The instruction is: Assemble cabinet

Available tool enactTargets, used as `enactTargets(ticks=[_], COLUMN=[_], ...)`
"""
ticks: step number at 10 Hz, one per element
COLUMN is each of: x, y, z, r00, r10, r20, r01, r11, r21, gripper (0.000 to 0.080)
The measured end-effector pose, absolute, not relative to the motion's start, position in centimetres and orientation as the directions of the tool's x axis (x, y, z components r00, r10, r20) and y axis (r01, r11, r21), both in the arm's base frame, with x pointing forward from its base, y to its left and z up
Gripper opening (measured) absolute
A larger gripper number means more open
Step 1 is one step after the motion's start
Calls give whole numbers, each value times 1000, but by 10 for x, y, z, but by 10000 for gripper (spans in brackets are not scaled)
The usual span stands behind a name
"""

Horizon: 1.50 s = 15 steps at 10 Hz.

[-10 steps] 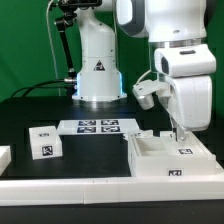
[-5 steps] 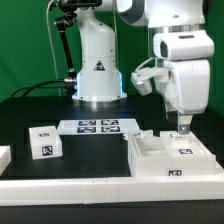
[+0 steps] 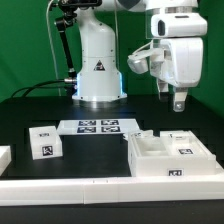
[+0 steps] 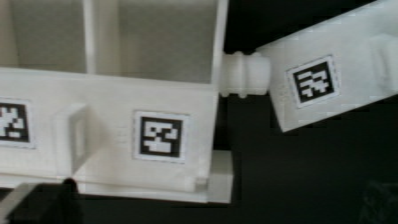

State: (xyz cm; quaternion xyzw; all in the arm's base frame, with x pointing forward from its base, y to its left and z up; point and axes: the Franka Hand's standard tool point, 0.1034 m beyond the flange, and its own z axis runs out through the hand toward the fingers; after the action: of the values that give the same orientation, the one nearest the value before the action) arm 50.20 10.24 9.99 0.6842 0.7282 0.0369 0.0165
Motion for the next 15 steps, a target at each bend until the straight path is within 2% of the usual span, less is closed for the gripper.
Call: enactTargets(ticks=[2,6,7,10,15], x=[487,490,488,479,478], y=[98,97,91,84,83], z=[87,88,86,80,78], r00=[-64,-88,-199,-389,-389], r10=[998,996,980,921,921], r20=[30,29,25,15,14], r01=[997,994,978,920,920], r11=[62,86,196,388,388], r21=[55,63,73,58,55], gripper=[796,796,796,796,796])
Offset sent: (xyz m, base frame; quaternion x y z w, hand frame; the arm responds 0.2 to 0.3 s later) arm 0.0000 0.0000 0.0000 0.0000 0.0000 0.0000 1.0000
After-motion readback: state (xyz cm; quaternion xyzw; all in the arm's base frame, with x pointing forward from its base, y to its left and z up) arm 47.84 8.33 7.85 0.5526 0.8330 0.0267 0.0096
